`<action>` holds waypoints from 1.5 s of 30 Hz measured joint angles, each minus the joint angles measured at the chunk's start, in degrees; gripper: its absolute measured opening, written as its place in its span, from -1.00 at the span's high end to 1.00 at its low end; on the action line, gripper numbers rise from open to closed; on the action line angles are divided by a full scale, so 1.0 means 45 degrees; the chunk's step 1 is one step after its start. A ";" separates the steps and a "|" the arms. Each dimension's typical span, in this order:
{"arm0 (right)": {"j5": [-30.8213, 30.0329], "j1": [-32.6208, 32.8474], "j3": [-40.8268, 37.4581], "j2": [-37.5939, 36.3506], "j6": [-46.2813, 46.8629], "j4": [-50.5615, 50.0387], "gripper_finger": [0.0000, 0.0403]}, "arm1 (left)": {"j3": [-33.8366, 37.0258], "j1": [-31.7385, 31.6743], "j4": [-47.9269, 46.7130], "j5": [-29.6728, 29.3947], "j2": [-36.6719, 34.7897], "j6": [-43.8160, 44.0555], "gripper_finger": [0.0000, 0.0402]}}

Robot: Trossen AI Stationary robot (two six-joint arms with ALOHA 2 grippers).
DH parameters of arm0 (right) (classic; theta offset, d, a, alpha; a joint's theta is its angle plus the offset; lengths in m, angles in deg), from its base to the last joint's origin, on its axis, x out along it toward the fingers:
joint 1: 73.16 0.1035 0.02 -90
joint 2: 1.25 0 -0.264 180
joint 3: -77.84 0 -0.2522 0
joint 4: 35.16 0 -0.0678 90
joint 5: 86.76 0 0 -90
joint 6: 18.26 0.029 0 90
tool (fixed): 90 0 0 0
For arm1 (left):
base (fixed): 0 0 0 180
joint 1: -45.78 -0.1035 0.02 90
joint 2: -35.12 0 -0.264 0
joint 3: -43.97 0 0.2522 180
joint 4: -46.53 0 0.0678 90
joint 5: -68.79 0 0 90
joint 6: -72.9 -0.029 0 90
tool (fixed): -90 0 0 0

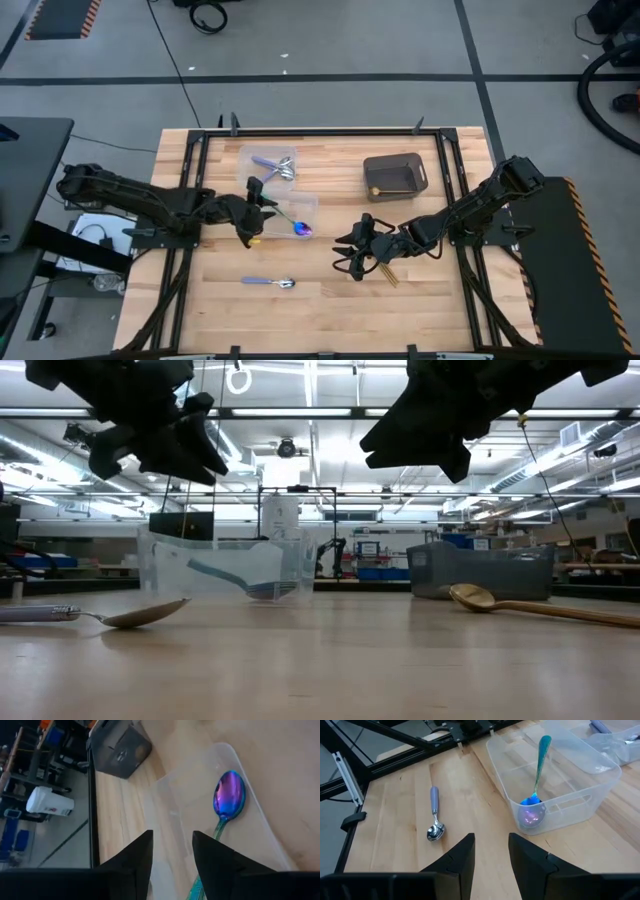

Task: Sort silverware by color (type)
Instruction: Put the gold spoon into the black bin

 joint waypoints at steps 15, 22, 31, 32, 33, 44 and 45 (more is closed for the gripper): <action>0.0000 0.0000 0.0000 0.0000 -0.1013 -0.0085 0.36 | 0.0000 0.0723 -0.0526 0.3199 -0.0072 0.6741 0.27; 0.0001 -0.0143 0.0005 0.0000 -0.1954 -0.0088 0.36 | 0.0000 0.2601 -0.0140 0.3531 0.0218 0.8181 0.28; 0.0005 -0.0516 0.0005 0.0000 -0.2057 0.0028 0.36 | 0.0000 0.3638 0.0602 0.3526 0.0273 0.9142 0.28; 0.0014 -0.0552 0.0005 0.0000 -0.2168 0.0070 0.36 | 0.0000 0.3638 0.0609 0.3523 0.0273 0.9660 0.28; 0.0029 -0.0595 0.0005 0.0000 -0.2253 0.0123 0.36 | 0.0000 0.3621 0.0619 0.3532 0.0273 1.0152 0.28; 0.1404 -0.1234 0.0010 0.0000 -0.1892 -0.1020 0.36 | -0.0005 0.4076 0.0836 0.3315 0.1024 1.2560 0.28; 0.1404 -0.1243 0.0010 0.0000 -0.1803 -0.1203 0.36 | -0.0005 0.4122 0.0817 0.3310 0.1199 1.2608 0.28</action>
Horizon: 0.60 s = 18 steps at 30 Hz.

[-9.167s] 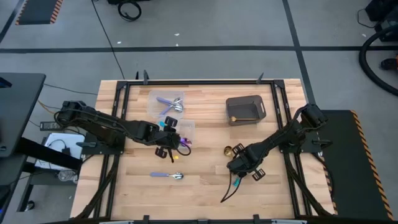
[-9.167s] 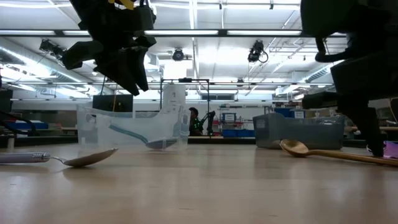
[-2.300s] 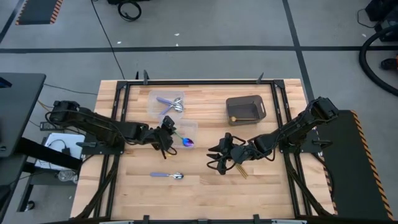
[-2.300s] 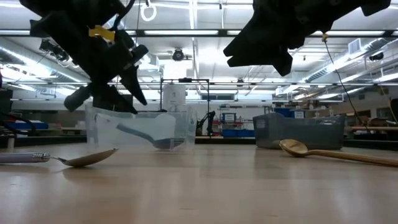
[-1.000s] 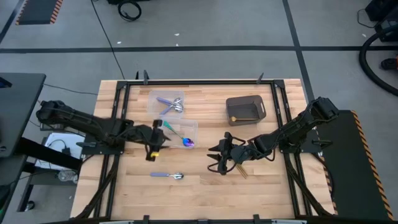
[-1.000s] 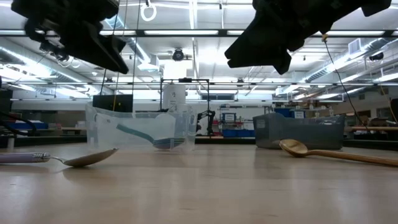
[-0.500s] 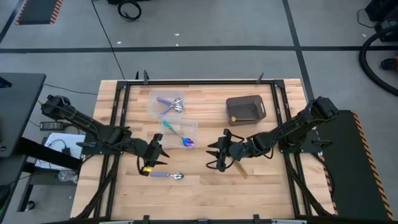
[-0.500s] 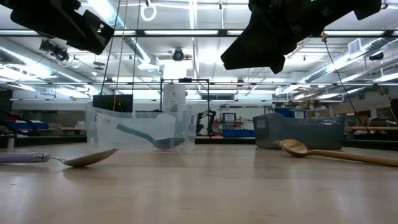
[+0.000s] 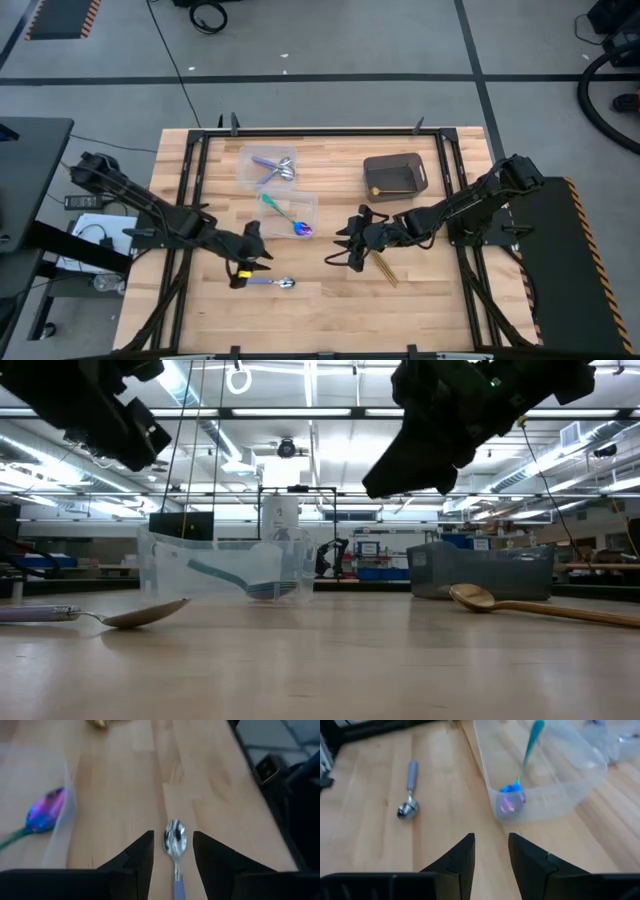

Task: Sort silverware by color (type)
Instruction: Put the gold spoon into the black bin

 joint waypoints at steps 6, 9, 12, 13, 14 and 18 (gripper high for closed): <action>0.0289 -0.0073 0.0000 0.0000 0.0503 -0.0614 0.36 | 0.0000 0.0279 -0.0101 -0.0031 0.0850 0.1000 0.28; 0.0282 -0.0068 0.0000 0.0000 0.0618 -0.0903 0.36 | 0.0000 0.0473 -0.0106 -0.0036 0.1169 0.1311 0.28; 0.0167 -0.0073 0.0000 0.0000 0.0618 -0.1016 0.36 | 0.0000 0.0716 -0.0121 -0.0036 0.1521 0.1325 0.28; 0.0049 -0.0069 0.0000 0.0000 0.0618 -0.1027 0.36 | -0.0009 0.0794 -0.0126 -0.0036 0.1633 0.1325 0.28; -0.0108 -0.0068 0.0000 0.0000 0.0618 -0.1023 0.36 | -0.0094 0.0856 -0.0257 -0.0086 0.1774 0.1329 0.28; -0.0495 -0.0068 0.0000 0.0000 0.0618 -0.1022 0.36 | -0.0631 0.1208 -0.0786 -0.0703 0.2539 0.1328 0.28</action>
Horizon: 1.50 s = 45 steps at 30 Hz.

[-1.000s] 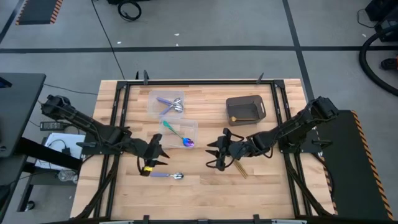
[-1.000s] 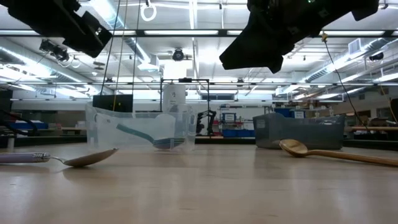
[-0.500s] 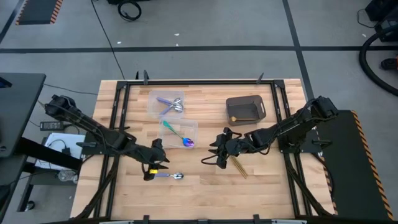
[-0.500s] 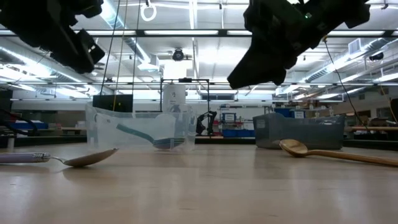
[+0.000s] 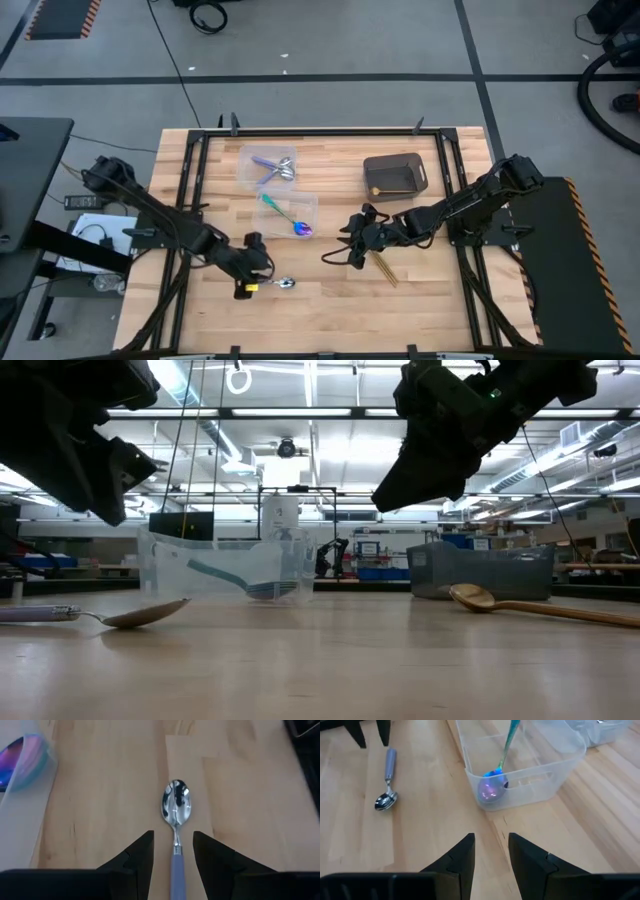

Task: Sort silverware by color (type)
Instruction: Put the gold spoon into the black bin

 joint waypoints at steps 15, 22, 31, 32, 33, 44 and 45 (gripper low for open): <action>0.0586 0.0009 0.0000 0.0000 0.0241 -0.0528 0.36 | -0.2378 0.0241 -0.2464 -0.0402 0.2561 0.0044 0.28; 0.1112 0.0229 0.0005 0.0000 0.2705 -0.3581 0.36 | -0.2385 0.0197 -0.2485 -0.0416 0.2537 -0.0002 0.28; 0.1191 0.0983 0.0005 0.0000 0.4557 -0.5219 0.36 | -0.2385 -0.0208 -0.2463 -0.0445 0.2529 -0.0017 0.28; 0.1296 0.1085 0.0005 0.0000 0.4767 -0.5342 0.37 | -0.2385 -0.0246 -0.2468 -0.0445 0.2529 -0.0017 0.28; 0.1377 0.1194 0.0005 0.0000 0.5009 -0.5452 0.37 | -0.2390 -0.0295 -0.2468 -0.0445 0.2529 -0.0026 0.28; 0.1341 0.1931 0.0180 0.0000 0.7593 -0.6277 0.37 | -0.2385 -0.1065 -0.2478 -0.0445 0.2529 -0.0823 0.28; 0.1263 0.1986 0.0300 0.0000 0.7695 -0.6501 0.37 | -0.2385 -0.1144 -0.2501 -0.0445 0.2529 -0.0823 0.28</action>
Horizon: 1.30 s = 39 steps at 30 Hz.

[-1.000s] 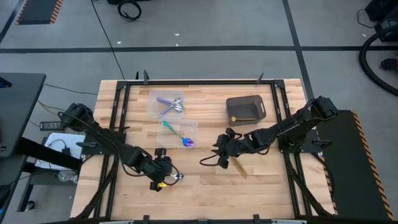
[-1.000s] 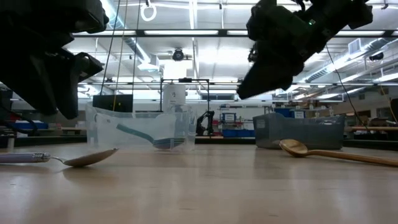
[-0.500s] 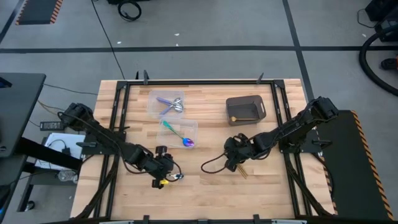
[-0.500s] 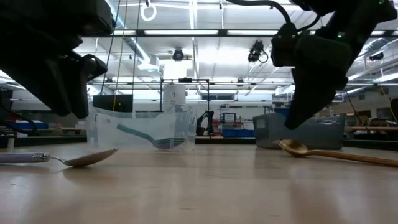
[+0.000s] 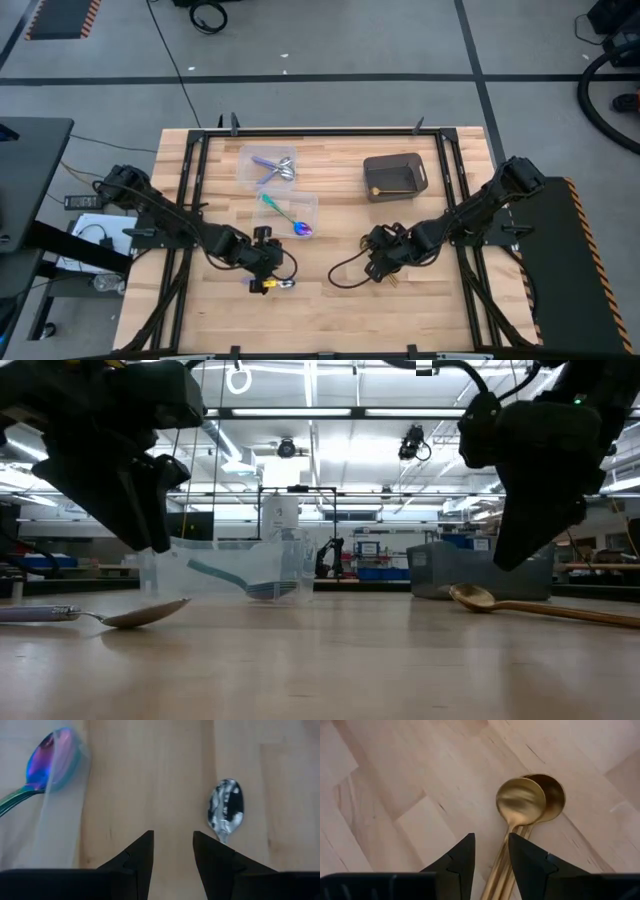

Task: Sort silverware by color (type)
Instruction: Put the gold spoon into the black bin

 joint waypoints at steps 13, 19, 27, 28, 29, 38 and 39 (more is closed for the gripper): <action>-0.0352 0.0042 0.1487 0.2129 0.0732 -0.2427 0.41 | 0.0000 -0.0368 -0.0185 0.0027 -0.0002 -0.0770 0.28; -0.0486 -0.0028 0.1487 0.1935 0.0732 -0.2499 0.44 | 0.0000 -0.0344 -0.0171 0.0034 -0.0005 -0.1293 0.28; -0.0204 -0.0039 0.1487 0.1938 0.0703 -0.2543 0.47 | 0.0000 -0.0354 -0.0200 0.0034 -0.0005 -0.1331 0.28; -0.0096 0.0026 0.1487 0.1938 0.0571 -0.2371 0.48 | 0.0000 -0.0354 -0.0205 0.0034 -0.0005 -0.1331 0.28; 0.0057 0.0123 0.1487 0.1938 0.0320 -0.2189 0.49 | 0.0000 -0.0354 -0.0205 0.0034 -0.0005 -0.1331 0.28; 0.0772 0.0584 0.1487 0.2095 -0.0395 -0.1494 0.51 | 0.0000 -0.0354 -0.0195 0.0029 -0.0005 -0.1326 0.28; 0.0772 0.0584 0.1487 0.2196 -0.0503 -0.1391 0.51 | 0.0000 -0.0354 -0.0192 0.0027 -0.0005 -0.1328 0.28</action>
